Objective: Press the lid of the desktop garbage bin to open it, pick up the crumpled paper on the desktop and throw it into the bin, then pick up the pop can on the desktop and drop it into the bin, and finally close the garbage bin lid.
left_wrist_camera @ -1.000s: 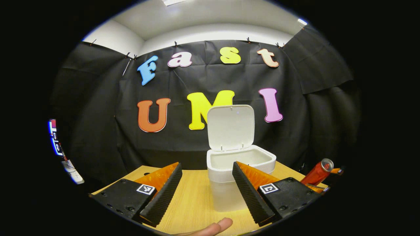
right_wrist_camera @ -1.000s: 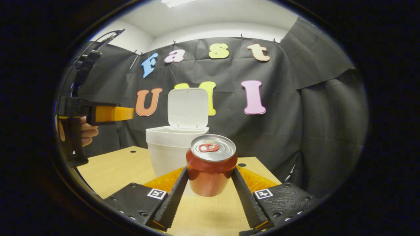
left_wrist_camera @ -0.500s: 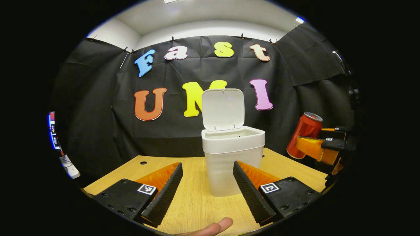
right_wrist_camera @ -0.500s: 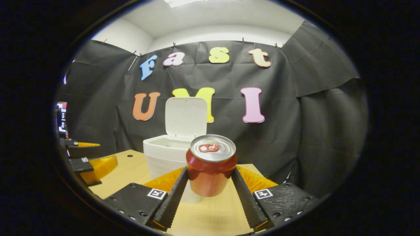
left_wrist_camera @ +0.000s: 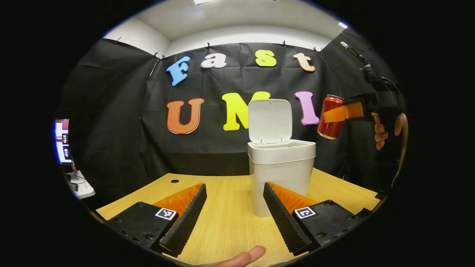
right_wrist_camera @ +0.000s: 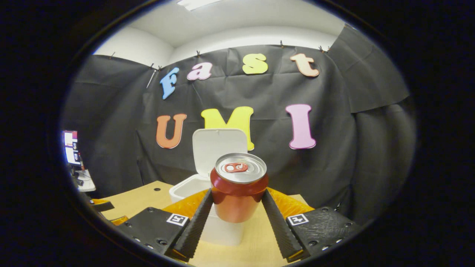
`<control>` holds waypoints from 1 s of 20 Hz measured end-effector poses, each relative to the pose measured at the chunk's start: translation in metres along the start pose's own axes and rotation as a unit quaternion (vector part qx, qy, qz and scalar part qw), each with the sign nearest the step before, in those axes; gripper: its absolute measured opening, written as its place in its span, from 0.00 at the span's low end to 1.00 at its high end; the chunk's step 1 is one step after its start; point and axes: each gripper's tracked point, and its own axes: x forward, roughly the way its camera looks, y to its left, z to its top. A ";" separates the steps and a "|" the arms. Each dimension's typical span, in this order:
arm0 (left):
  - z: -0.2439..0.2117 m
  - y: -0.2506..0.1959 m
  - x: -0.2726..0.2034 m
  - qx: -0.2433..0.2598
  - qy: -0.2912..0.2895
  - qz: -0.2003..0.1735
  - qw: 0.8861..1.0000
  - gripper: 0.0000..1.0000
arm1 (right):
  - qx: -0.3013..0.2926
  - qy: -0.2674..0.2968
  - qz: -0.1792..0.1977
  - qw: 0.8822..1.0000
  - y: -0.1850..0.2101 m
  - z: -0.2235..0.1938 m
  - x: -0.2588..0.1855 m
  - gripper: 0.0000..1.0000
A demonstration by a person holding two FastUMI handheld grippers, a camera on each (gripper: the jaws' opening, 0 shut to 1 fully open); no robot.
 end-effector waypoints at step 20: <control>-0.013 0.058 -0.019 -0.032 -0.007 -0.007 0.999 0.99 | -0.020 0.093 -0.025 0.995 0.050 -0.020 0.147 0.82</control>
